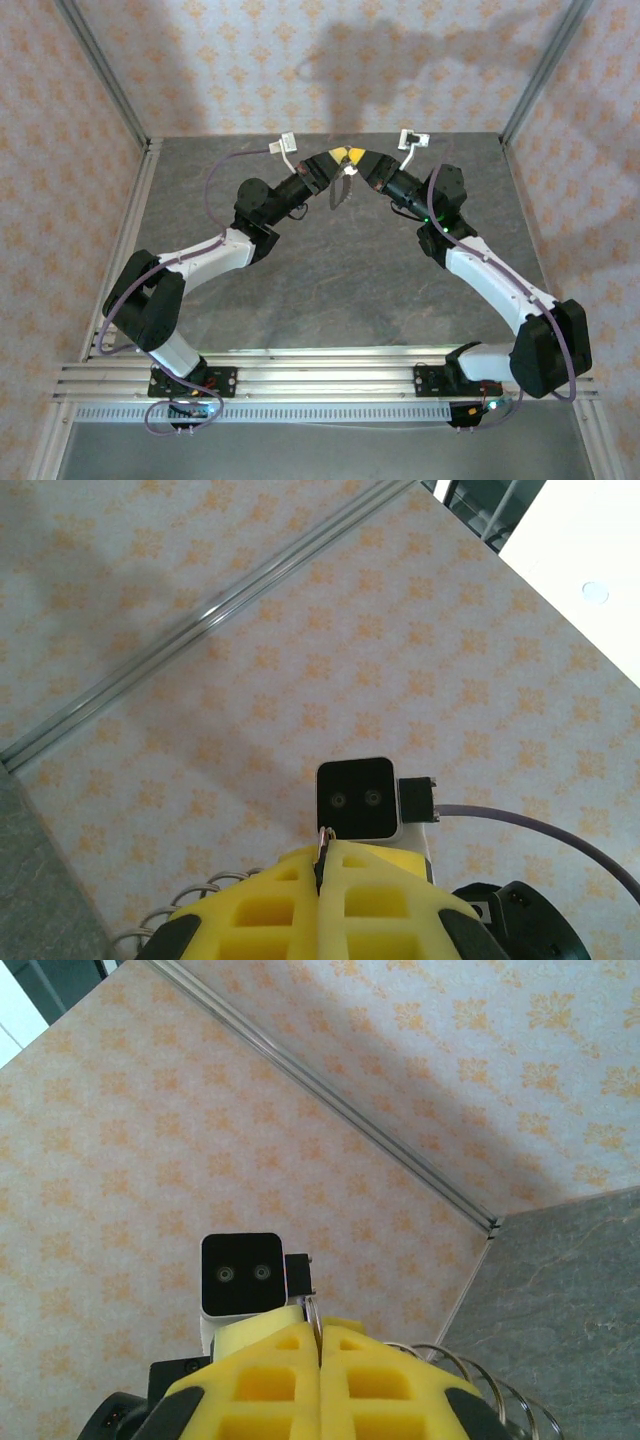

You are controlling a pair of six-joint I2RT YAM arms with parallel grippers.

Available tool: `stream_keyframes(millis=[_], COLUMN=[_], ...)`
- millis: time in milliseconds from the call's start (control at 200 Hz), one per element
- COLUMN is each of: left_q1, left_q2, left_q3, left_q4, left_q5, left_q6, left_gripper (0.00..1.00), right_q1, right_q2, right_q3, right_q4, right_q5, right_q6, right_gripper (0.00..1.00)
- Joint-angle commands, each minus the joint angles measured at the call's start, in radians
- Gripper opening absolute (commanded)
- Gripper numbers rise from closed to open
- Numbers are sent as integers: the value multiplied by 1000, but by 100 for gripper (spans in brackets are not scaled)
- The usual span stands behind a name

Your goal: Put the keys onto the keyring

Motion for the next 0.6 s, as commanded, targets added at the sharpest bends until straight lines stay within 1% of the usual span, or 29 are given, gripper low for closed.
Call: stream_keyframes(millis=[0, 65, 85, 180, 205, 315, 450, 530, 591], left_q1=[-18, -16, -15, 1, 8, 38, 65, 89, 113], left_q2=[-25, -40, -46, -78, -93, -152, -218, -236, -232], left_q3=[36, 33, 32, 28, 26, 25, 55, 83, 109], left_q4=[-18, -52, -63, -121, -160, -257, -425, -510, -557], left_q5=[6, -4, -7, -9, -11, -3, 21, 47, 90], left_q6=[35, 49, 55, 87, 98, 158, 265, 315, 343], left_gripper=[0, 0, 2, 21, 26, 40, 51, 54, 57], right_q1=[6, 6, 5, -5, -10, -35, -63, -78, -88], right_q2=[4, 4, 3, -4, -6, -6, -7, -3, 2], right_q3=[31, 33, 34, 43, 46, 58, 82, 99, 111], right_q4=[13, -2, -9, -46, -55, -78, -118, -140, -158], right_q5=[16, 16, 14, 1, -4, -45, -102, -145, -174], right_q6=[-14, -22, -25, -48, -52, -59, -84, -102, -115], right_gripper=[0, 0, 0, 0, 0, 0, 0, 0, 0])
